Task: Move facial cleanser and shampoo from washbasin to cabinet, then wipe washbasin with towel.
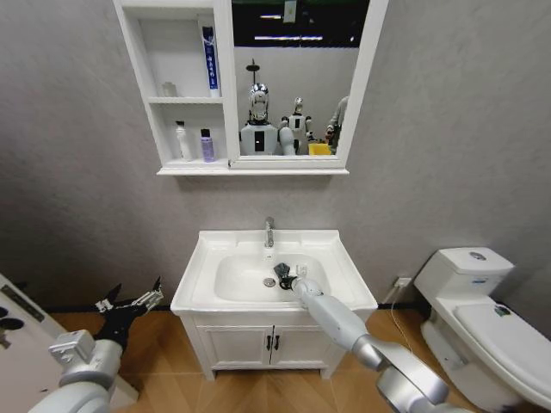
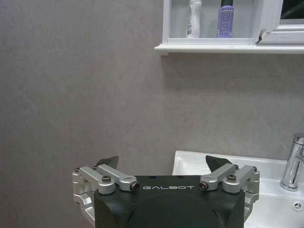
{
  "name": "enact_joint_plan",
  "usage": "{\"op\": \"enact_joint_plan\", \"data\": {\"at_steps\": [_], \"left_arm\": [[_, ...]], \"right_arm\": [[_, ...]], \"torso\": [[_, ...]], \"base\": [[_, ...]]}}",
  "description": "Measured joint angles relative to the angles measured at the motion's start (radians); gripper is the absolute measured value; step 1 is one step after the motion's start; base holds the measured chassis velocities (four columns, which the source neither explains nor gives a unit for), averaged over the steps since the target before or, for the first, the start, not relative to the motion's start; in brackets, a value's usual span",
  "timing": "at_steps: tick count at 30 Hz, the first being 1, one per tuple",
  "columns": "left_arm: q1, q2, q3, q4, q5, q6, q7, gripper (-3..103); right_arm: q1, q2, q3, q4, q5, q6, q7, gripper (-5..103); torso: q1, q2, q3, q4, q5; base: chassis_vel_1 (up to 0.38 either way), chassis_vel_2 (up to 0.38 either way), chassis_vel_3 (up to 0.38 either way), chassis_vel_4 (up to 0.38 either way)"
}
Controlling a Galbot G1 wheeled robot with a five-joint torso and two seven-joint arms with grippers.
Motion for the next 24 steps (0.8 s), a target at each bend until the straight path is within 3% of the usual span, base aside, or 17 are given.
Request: {"op": "enact_joint_plan", "data": {"at_steps": [2, 9, 14, 16, 24], "left_arm": [[0.000, 0.000, 0.000, 0.000, 0.000, 0.000, 0.000, 100], [0.000, 0.000, 0.000, 0.000, 0.000, 0.000, 0.000, 100], [0.000, 0.000, 0.000, 0.000, 0.000, 0.000, 0.000, 100], [0.000, 0.000, 0.000, 0.000, 0.000, 0.000, 0.000, 100], [0.000, 0.000, 0.000, 0.000, 0.000, 0.000, 0.000, 100]], "right_arm": [[0.010, 0.035, -0.008, -0.015, 0.009, -0.007, 0.004, 4], [0.028, 0.132, -0.027, -0.040, 0.018, -0.006, -0.008, 4], [0.028, 0.143, -0.029, -0.033, 0.016, -0.007, -0.006, 4], [0.026, 0.129, -0.028, -0.027, 0.008, -0.014, 0.007, 4], [-0.043, -0.073, 0.030, 0.152, 0.012, -0.088, 0.140, 4]], "torso": [[0.000, 0.000, 0.000, 0.0010, 0.0002], [0.000, 0.000, 0.000, 0.0010, 0.0001], [0.000, 0.000, 0.000, 0.0012, 0.0001], [0.000, 0.000, 0.000, 0.0013, 0.0003], [0.000, 0.000, 0.000, 0.0002, 0.0003]], "base": [[0.000, 0.000, 0.000, 0.000], [0.000, 0.000, 0.000, 0.000], [0.000, 0.000, 0.000, 0.000], [0.000, 0.000, 0.000, 0.000], [0.000, 0.000, 0.000, 0.000]]}}
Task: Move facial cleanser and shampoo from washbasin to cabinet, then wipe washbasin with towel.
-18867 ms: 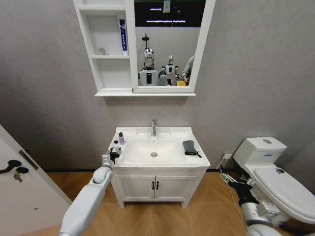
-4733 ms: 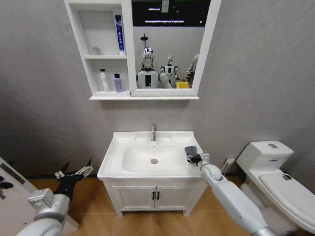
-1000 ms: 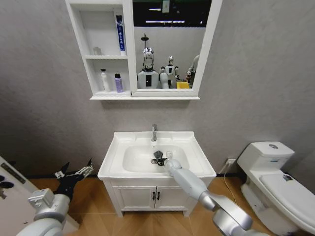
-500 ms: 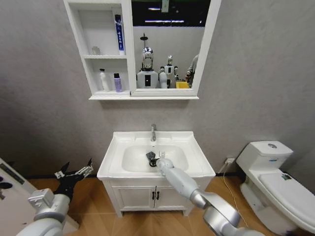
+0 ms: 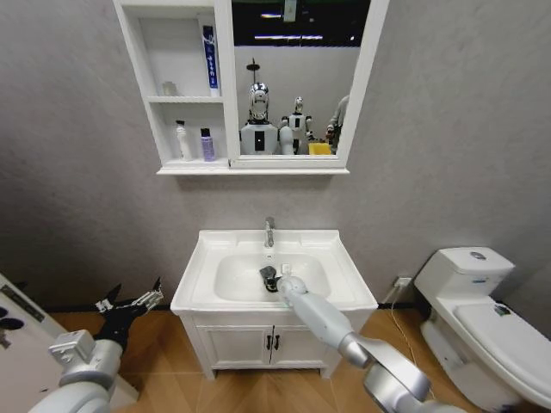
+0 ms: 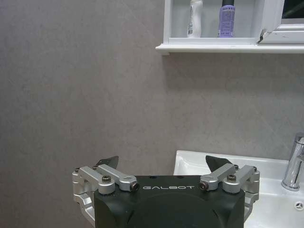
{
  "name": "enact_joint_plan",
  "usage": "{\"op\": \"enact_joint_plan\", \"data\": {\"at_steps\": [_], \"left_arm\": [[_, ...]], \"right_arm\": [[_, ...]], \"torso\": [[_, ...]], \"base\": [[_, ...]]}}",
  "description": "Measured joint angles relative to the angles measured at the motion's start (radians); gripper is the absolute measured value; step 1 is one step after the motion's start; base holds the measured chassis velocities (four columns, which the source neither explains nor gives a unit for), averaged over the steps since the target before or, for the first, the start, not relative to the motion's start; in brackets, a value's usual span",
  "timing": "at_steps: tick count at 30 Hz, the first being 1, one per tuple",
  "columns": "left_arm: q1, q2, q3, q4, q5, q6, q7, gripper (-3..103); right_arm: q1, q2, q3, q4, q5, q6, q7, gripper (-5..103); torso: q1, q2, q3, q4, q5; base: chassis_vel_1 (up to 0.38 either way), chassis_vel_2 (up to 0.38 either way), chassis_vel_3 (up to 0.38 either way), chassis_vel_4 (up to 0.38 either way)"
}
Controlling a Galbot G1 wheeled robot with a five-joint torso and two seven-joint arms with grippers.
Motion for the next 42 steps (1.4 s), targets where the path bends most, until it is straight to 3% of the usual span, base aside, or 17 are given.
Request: {"op": "enact_joint_plan", "data": {"at_steps": [5, 11, 15, 20, 31, 42], "left_arm": [[0.000, 0.000, 0.000, 0.000, 0.000, 0.000, 0.000, 100], [0.000, 0.000, 0.000, 0.000, 0.000, 0.000, 0.000, 100], [0.000, 0.000, 0.000, 0.000, 0.000, 0.000, 0.000, 100], [0.000, 0.000, 0.000, 0.000, 0.000, 0.000, 0.000, 100], [0.000, 0.000, 0.000, 0.000, 0.000, 0.000, 0.000, 100], [0.000, 0.000, 0.000, 0.000, 0.000, 0.000, 0.000, 100]], "right_arm": [[-0.038, -0.061, 0.039, 0.118, 0.002, -0.004, 0.039, 4], [-0.080, -0.108, 0.089, 0.257, -0.115, 0.023, 0.087, 4], [-0.137, -0.202, 0.165, 0.379, -0.178, 0.042, 0.112, 4], [-0.222, -0.317, 0.248, 0.429, -0.209, 0.074, 0.074, 4], [-0.287, -0.357, 0.308, 0.422, -0.218, 0.125, 0.011, 2], [-0.276, -0.358, 0.309, 0.388, -0.241, 0.171, -0.047, 37]], "torso": [[0.000, 0.000, 0.000, 0.0003, -0.0001], [0.000, 0.000, 0.000, 0.0009, 0.0001], [0.000, 0.000, 0.000, 0.0010, 0.0002], [0.000, 0.000, 0.000, -0.0003, 0.0001], [0.000, 0.000, 0.000, 0.0007, 0.0000], [0.000, 0.000, 0.000, 0.0006, -0.0002]], "base": [[0.000, 0.000, 0.000, 0.000], [0.000, 0.000, 0.000, 0.000], [0.000, 0.000, 0.000, 0.000], [0.000, 0.000, 0.000, 0.000], [0.000, 0.000, 0.000, 0.000], [0.000, 0.000, 0.000, 0.000]]}}
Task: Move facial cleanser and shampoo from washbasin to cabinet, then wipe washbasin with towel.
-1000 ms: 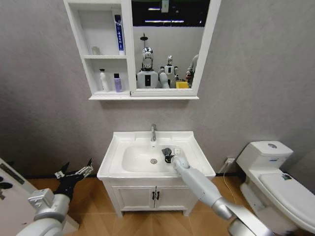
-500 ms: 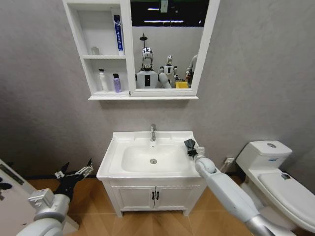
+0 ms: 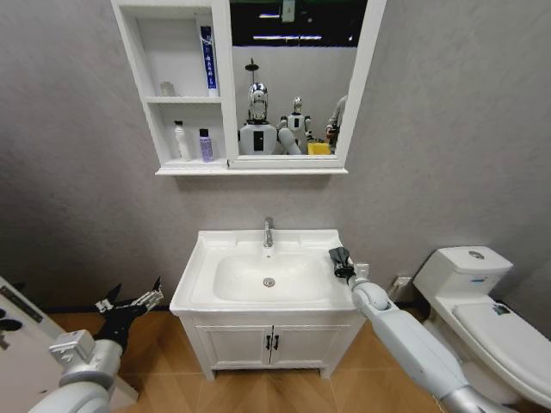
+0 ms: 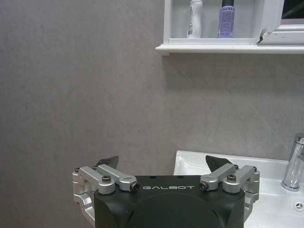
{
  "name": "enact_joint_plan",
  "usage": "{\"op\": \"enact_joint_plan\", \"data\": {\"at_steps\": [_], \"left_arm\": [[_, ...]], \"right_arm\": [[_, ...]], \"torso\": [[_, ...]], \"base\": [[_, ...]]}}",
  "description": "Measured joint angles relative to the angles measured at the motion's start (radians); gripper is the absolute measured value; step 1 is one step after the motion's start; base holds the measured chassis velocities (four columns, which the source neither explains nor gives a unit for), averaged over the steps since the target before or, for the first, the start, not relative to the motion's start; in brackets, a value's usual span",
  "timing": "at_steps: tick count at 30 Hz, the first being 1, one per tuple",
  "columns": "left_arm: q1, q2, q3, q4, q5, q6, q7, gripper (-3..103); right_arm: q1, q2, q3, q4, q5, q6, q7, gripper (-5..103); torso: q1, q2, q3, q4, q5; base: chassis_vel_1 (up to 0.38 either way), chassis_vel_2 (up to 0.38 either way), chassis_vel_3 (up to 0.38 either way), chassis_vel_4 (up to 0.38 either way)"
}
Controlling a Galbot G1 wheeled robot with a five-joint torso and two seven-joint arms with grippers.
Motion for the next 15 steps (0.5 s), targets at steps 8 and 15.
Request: {"op": "enact_joint_plan", "data": {"at_steps": [8, 15], "left_arm": [[0.000, 0.000, 0.000, 0.000, 0.000, 0.000, 0.000, 100], [0.000, 0.000, 0.000, 0.000, 0.000, 0.000, 0.000, 100]], "right_arm": [[0.001, 0.000, 0.000, -0.001, -0.010, 0.061, -0.030, 65], [0.001, -0.012, -0.004, -0.018, -0.043, 0.098, -0.083, 96]], "torso": [[0.000, 0.000, 0.000, 0.0000, 0.0000], [0.000, 0.000, 0.000, -0.0002, 0.0000]], "base": [[0.000, 0.000, 0.000, 0.000], [0.000, 0.000, 0.000, 0.000]]}}
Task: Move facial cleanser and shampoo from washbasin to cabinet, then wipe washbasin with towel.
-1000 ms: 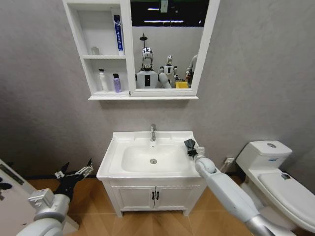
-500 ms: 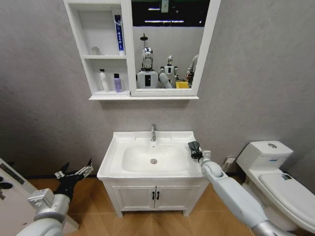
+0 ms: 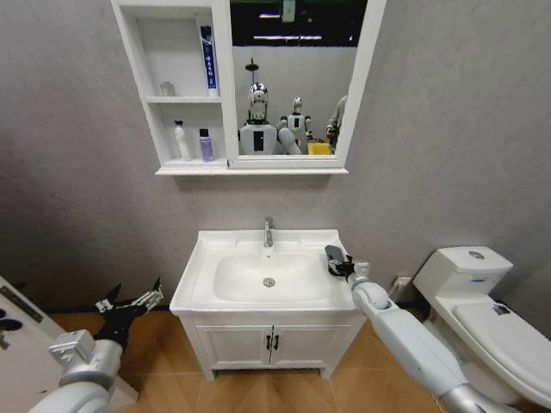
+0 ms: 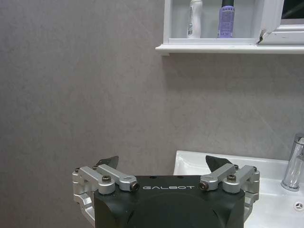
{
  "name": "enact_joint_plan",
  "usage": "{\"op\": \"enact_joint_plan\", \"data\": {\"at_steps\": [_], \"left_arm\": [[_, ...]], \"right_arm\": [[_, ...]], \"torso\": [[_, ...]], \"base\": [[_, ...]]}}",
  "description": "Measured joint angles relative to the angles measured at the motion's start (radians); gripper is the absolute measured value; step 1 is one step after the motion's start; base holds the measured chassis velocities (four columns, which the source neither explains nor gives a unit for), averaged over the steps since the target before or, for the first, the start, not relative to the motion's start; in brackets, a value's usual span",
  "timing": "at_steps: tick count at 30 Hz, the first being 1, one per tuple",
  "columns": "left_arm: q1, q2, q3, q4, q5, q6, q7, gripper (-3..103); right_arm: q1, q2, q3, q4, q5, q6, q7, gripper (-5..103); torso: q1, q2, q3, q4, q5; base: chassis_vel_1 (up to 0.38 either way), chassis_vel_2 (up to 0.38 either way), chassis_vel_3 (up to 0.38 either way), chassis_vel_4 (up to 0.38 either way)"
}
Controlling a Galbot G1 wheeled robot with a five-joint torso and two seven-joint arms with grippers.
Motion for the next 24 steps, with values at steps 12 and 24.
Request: {"op": "enact_joint_plan", "data": {"at_steps": [12, 24], "left_arm": [[0.000, 0.000, 0.000, 0.000, 0.000, 0.000, 0.000, 100], [0.000, 0.000, 0.000, 0.000, 0.000, 0.000, 0.000, 100]], "right_arm": [[-0.099, -0.002, 0.089, 0.109, -0.081, 0.012, 0.002, 100], [-0.707, -0.006, 0.552, 0.596, -0.163, 0.093, 0.017, 100]], "torso": [[0.000, 0.000, 0.000, 0.0003, 0.0000], [0.000, 0.000, 0.000, -0.0003, 0.0000]], "base": [[0.000, 0.000, 0.000, 0.000], [0.000, 0.000, 0.000, 0.000]]}}
